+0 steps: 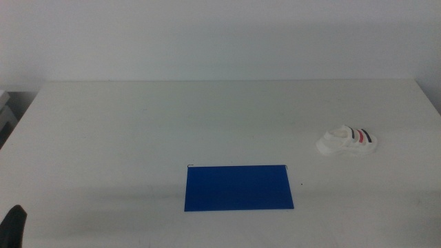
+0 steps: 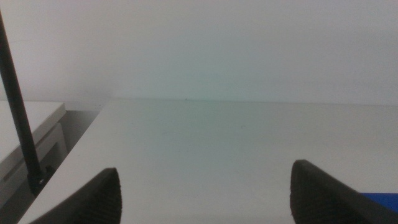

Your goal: Use one arm to grab the shoe from the table and place it on the mat.

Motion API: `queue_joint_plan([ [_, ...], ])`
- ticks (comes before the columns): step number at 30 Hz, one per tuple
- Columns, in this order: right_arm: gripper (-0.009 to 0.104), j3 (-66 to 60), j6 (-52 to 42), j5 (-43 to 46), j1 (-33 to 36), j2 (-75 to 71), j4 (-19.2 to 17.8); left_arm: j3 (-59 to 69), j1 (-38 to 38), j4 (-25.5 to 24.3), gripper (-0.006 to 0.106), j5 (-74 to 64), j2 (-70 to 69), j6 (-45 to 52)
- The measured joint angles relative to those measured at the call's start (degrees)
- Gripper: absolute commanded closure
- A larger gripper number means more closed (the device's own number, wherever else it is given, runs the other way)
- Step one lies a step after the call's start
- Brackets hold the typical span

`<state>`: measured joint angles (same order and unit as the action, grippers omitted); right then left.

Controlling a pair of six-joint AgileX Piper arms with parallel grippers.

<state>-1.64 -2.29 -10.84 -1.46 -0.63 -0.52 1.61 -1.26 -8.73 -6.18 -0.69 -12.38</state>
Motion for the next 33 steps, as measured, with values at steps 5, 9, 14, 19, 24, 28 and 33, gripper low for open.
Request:
queue_joint_plan([
  [5,0.02,0.0,0.0,-0.7,0.0,0.0,0.0,0.0,0.0,0.0,0.008,0.0,0.0,0.0],
  [9,0.02,0.1,0.8,-1.1,0.0,0.0,0.5,0.0,0.0,0.0,0.008,0.0,0.0,0.0],
  [14,0.02,6.1,4.7,-1.8,0.0,2.7,0.9,0.0,0.0,0.0,0.008,0.0,0.0,0.0],
  [19,0.02,15.6,5.7,-4.7,0.0,13.7,0.9,0.0,0.0,0.0,0.008,0.0,0.0,0.0],
  [24,0.02,26.0,5.8,-11.7,0.0,26.6,0.9,0.0,0.0,0.0,0.008,0.0,0.0,0.0],
  [28,0.02,34.3,6.0,-15.4,0.0,37.6,0.9,0.0,0.0,0.0,0.008,0.0,0.0,0.0],
  [33,0.02,44.8,8.6,-18.5,0.2,49.7,1.3,0.0,0.0,0.0,0.008,0.0,0.0,0.0],
])
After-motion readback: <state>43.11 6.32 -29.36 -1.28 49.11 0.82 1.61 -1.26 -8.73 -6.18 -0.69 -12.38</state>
